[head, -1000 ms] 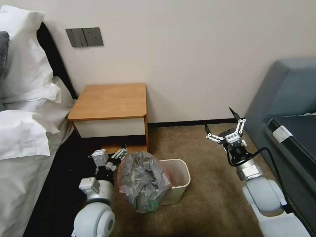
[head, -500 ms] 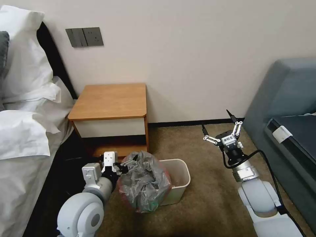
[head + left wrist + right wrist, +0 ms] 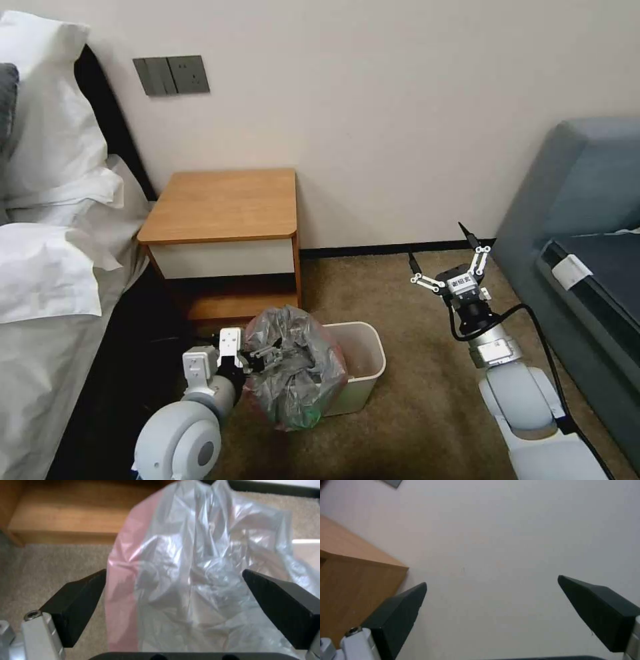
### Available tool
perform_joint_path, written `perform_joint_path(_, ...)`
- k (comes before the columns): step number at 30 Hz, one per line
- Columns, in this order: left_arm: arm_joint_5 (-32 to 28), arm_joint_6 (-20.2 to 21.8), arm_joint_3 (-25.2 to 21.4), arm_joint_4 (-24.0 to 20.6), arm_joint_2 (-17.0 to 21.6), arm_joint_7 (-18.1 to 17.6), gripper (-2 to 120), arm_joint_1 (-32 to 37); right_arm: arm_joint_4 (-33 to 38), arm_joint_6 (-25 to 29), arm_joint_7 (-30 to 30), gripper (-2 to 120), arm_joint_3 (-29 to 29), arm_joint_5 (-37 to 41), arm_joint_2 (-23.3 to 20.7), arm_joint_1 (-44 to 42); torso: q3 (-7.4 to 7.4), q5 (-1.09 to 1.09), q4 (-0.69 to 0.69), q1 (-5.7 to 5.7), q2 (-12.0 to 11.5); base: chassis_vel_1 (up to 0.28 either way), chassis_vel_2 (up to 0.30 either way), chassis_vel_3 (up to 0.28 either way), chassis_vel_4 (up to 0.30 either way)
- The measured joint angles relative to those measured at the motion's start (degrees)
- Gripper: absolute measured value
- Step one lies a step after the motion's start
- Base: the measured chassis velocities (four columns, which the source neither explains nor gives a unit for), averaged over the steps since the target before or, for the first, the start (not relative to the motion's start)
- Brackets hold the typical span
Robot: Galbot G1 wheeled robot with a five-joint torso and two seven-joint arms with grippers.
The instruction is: Pick up the garbage bag from the table and place it over the trash can.
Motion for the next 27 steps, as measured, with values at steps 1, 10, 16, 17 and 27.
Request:
perform_joint_path(1,-0.01,-0.02,0.15,0.40,0.01,-0.05,100,-0.08,-0.03,0.08,0.00,100,-0.02,-0.08,0.08,-0.02,0.00,0.00,0.00,0.00,0.00,0.000,0.000,0.000,0.000)
perform_joint_path(10,-0.02,-0.19,1.14,4.57,-0.80,-0.47,100,-2.42,-0.08,0.63,0.00,100,-0.21,-0.85,0.80,-0.44,0.00,0.00,0.00,0.00,0.00,0.000,0.000,0.000,0.000)
perform_joint_path(16,0.01,-0.23,1.63,7.49,-2.44,-1.11,100,-3.86,-0.18,0.94,0.03,100,-0.15,-1.12,0.97,-0.71,0.00,0.00,0.00,0.00,0.00,0.000,0.000,0.000,0.000)
perform_joint_path(17,0.01,-0.23,1.63,7.49,-2.44,-1.11,100,-3.86,-0.18,0.94,0.03,100,-0.15,-1.12,0.97,-0.71,0.00,0.00,0.00,0.00,0.00,0.000,0.000,0.000,0.000)
perform_joint_path(27,0.04,-0.28,1.65,9.22,-3.00,-1.45,100,-4.50,-0.46,1.13,0.09,100,-0.13,-1.36,1.03,-0.56,0.00,0.00,0.00,0.00,0.00,0.000,0.000,0.000,0.000)
